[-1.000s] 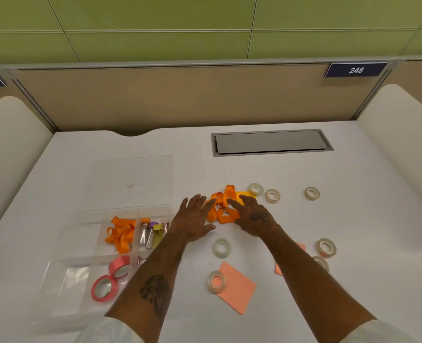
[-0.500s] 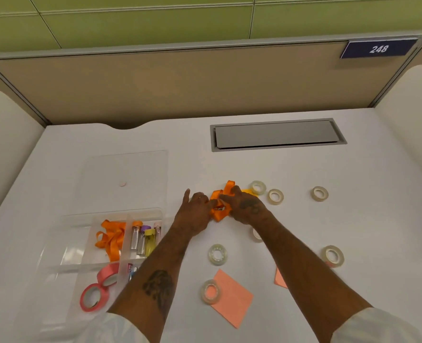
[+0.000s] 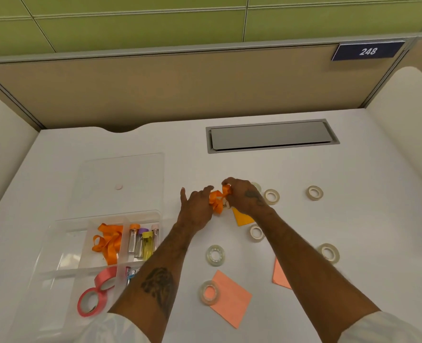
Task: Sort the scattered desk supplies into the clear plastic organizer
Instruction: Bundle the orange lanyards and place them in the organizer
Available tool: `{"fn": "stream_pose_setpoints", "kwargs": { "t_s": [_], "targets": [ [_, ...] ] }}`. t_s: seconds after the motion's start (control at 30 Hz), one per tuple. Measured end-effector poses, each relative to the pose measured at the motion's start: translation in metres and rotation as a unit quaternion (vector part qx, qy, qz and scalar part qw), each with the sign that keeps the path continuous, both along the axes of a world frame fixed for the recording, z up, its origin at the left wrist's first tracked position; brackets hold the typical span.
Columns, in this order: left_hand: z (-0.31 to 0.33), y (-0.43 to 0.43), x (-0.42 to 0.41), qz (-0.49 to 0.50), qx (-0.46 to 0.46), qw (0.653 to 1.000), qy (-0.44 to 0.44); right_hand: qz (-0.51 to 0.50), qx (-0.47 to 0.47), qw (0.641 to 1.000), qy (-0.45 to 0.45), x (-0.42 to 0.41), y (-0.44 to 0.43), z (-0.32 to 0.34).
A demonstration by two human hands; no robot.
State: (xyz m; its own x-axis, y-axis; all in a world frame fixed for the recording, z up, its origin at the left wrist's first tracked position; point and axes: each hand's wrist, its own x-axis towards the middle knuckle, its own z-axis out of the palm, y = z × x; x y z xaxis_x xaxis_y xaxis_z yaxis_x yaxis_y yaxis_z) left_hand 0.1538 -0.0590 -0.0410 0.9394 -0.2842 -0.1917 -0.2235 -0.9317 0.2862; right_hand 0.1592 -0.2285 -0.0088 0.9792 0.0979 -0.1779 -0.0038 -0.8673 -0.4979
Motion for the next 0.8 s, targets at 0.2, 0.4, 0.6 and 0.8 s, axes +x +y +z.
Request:
{"fn": "stream_pose_setpoints", "kwargs": {
  "t_s": [0.2, 0.4, 0.6, 0.8],
  "targets": [
    [0.047, 0.001, 0.002, 0.05, -0.21, 0.976, 0.007, -0.066, 0.09, 0.994, 0.014, 0.0, -0.008, 0.047],
    [0.097, 0.016, -0.008, 0.116, -0.337, 0.934, 0.006, -0.07, 0.152, 0.986, -0.023, -0.013, -0.012, 0.1],
    [0.13, 0.037, -0.021, 0.139, -0.41, 0.901, -0.03, -0.053, 0.253, 0.965, -0.039, -0.029, 0.013, 0.136],
    [0.15, 0.075, -0.038, 0.145, -0.475, 0.867, -0.04, 0.039, 0.319, 0.947, 0.004, -0.044, 0.069, 0.149]
  ]
}}
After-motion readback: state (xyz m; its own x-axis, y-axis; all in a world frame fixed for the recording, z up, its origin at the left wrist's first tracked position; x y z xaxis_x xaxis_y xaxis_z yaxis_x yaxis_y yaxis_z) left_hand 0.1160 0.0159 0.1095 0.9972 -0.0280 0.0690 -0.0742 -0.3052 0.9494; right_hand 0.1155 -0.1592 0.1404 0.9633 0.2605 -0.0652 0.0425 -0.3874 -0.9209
